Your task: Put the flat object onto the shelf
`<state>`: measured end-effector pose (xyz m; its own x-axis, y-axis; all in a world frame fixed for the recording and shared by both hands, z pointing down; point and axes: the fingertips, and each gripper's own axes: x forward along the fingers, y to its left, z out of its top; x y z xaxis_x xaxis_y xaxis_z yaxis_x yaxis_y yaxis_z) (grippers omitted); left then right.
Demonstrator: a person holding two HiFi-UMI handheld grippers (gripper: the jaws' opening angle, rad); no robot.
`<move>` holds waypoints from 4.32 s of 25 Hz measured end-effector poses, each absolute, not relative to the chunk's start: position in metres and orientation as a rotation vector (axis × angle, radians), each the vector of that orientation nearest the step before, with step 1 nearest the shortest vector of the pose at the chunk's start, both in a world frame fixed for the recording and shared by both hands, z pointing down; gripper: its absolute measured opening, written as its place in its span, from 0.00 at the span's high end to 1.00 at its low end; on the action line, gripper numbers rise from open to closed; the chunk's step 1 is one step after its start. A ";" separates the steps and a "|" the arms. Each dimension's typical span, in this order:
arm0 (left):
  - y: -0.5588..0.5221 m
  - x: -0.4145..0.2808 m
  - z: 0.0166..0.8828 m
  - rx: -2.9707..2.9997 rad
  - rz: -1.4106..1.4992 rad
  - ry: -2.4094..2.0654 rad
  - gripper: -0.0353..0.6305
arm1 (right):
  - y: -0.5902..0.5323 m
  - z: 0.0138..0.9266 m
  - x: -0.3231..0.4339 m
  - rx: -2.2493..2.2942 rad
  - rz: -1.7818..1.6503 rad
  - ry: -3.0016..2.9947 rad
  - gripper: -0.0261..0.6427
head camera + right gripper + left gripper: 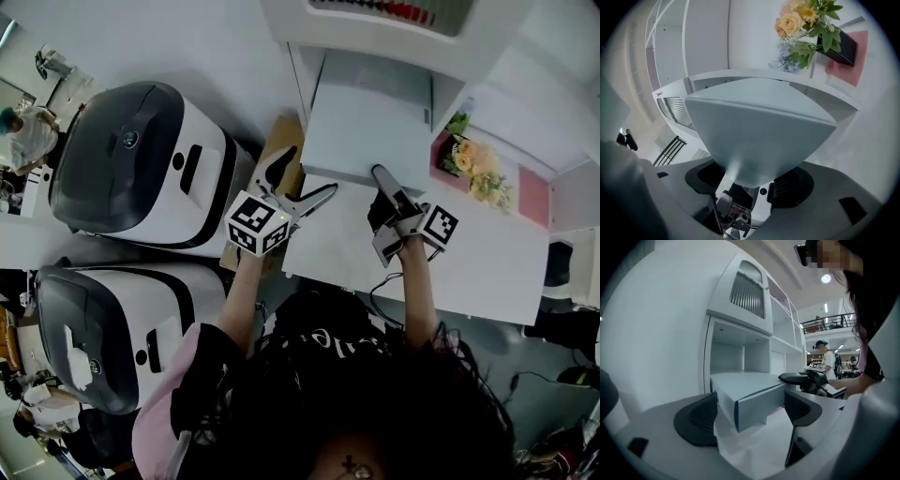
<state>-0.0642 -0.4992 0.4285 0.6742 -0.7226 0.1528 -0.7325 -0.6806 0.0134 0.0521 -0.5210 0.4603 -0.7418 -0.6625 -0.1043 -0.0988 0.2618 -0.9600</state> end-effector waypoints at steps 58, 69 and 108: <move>-0.314 -0.060 0.470 2.870 0.272 -0.825 0.33 | -0.329 0.453 0.007 -1.140 -1.099 2.393 0.51; -0.250 -0.050 0.476 2.867 0.232 -0.692 0.33 | -0.267 0.456 0.008 -1.266 -1.072 2.407 0.53; 0.038 0.070 0.433 2.792 0.086 -1.087 0.76 | 0.034 0.450 0.129 -1.013 -0.978 2.595 0.84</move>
<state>0.0696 0.0380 0.4328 0.7367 -0.6680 0.1053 -0.6763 -0.7279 0.1134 0.1292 0.0344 0.4503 -0.7486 -0.6603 0.0600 -0.5356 0.5488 -0.6418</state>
